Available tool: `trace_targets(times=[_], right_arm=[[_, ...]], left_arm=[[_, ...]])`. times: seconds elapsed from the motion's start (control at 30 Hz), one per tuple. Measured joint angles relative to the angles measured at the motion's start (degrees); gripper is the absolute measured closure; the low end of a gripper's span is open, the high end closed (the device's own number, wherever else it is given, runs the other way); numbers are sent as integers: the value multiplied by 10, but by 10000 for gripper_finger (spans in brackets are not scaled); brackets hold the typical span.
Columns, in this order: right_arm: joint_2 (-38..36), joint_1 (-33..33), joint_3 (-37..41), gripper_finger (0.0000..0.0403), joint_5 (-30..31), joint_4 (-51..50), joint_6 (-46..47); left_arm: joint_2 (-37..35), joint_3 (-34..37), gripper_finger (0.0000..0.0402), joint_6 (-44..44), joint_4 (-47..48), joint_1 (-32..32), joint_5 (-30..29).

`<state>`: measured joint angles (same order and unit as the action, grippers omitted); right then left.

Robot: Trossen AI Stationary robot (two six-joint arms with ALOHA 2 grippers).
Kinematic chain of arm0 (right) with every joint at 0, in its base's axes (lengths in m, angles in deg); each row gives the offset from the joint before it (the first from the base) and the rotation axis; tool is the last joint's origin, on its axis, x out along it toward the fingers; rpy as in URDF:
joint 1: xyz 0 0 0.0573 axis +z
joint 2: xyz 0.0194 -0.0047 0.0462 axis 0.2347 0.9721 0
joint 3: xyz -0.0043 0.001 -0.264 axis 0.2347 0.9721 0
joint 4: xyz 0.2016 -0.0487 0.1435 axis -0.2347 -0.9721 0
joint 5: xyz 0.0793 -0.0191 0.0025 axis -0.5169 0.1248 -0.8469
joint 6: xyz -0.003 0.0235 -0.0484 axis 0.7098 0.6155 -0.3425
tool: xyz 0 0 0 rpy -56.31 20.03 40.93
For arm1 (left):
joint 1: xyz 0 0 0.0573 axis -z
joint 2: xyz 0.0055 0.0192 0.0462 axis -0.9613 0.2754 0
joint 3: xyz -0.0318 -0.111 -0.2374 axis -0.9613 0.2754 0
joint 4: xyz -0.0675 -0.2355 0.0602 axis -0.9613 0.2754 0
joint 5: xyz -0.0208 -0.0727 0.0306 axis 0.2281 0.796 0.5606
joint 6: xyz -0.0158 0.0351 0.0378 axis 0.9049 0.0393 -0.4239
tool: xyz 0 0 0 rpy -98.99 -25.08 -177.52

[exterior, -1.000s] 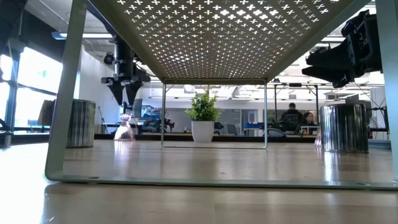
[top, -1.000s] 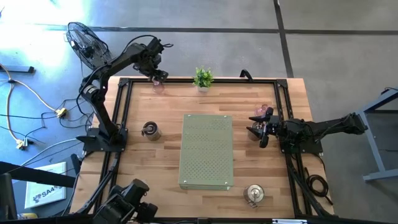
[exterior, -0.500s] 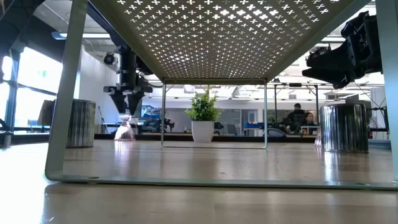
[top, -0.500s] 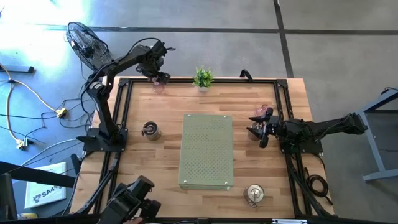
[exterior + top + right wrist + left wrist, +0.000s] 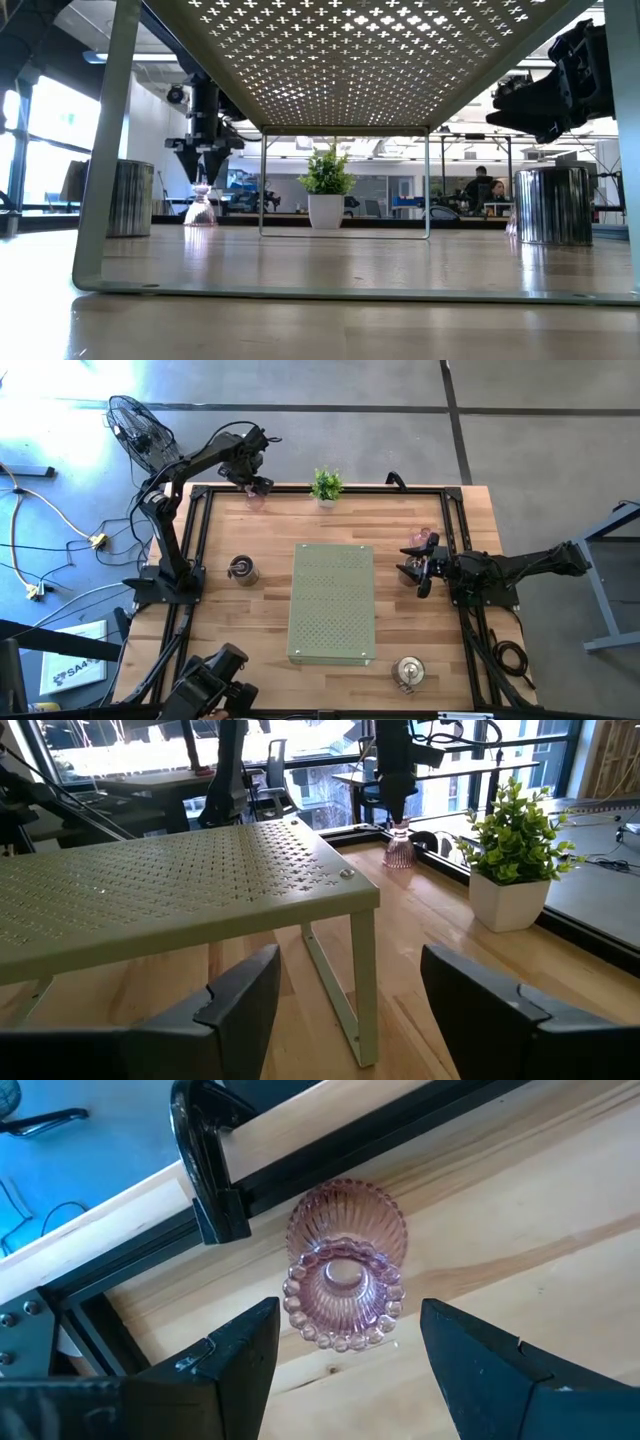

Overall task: Pick & Place candle stick holders
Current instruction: Put the top pink transparent candle holder on the shelf

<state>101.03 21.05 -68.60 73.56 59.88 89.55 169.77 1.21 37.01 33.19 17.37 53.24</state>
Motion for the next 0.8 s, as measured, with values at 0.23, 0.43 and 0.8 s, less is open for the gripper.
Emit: trace_targets(times=[0.23,0.43,0.8], right_arm=[[0,0,0,166,0,-1,1],[0,0,0,166,0,-1,1],[0,0,0,166,0,-2,0]], left_arm=[[0,0,165,0,-10,0,-6],[0,0,165,0,-14,0,-6],[0,0,165,0,-13,0,-6]])
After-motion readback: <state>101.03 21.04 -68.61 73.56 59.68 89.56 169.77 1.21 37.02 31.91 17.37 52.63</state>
